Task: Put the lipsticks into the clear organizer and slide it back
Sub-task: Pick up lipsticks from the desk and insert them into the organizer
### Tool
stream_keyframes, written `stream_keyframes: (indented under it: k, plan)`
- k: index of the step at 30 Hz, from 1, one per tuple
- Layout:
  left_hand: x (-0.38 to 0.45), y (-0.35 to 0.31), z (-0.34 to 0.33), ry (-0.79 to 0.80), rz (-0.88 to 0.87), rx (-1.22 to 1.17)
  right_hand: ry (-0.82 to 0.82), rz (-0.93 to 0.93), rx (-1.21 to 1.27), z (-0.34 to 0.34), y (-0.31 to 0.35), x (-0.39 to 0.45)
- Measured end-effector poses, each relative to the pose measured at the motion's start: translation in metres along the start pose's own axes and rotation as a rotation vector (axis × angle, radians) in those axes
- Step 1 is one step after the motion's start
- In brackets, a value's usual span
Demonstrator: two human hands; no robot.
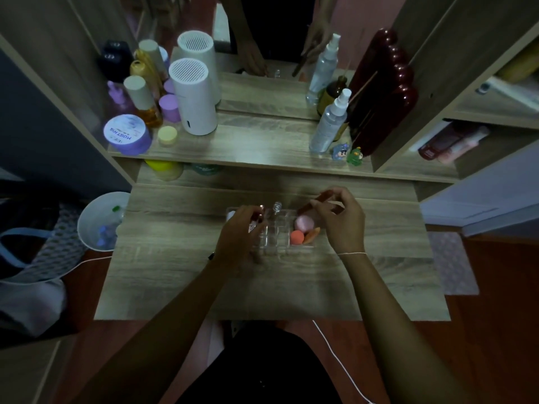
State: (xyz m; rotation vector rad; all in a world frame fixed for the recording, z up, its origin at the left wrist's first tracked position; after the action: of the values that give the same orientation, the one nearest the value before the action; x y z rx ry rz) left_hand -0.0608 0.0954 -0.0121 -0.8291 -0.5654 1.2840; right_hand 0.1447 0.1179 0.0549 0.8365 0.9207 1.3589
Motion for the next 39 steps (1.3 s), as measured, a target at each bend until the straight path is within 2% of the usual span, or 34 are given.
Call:
stream_keyframes:
  k: [8,25,39]
  plan:
    - [0.001,-0.002,0.002,0.009,0.000,0.007,0.135,0.104,-0.249,-0.024,-0.010,0.014]
    - [-0.010,0.008,0.000,0.050,0.069,-0.033,0.365,0.080,-0.521,-0.049,-0.031,0.023]
    - [-0.013,0.011,0.002,0.075,0.055,-0.003,0.373,0.040,-0.589,-0.055,-0.038,0.023]
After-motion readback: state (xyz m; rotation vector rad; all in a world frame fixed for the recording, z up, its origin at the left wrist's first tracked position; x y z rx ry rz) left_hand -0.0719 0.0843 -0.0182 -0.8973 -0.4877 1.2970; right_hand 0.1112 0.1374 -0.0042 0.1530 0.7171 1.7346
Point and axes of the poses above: each hand's wrist, its own x-axis towards the middle knuckle, its own z-axis out of the back of the hand, y = z × x, the point moved 1 cm from there along x, towards the middle knuckle, and after that the axes turned 15 degrees about y, right-handed, at the moved point
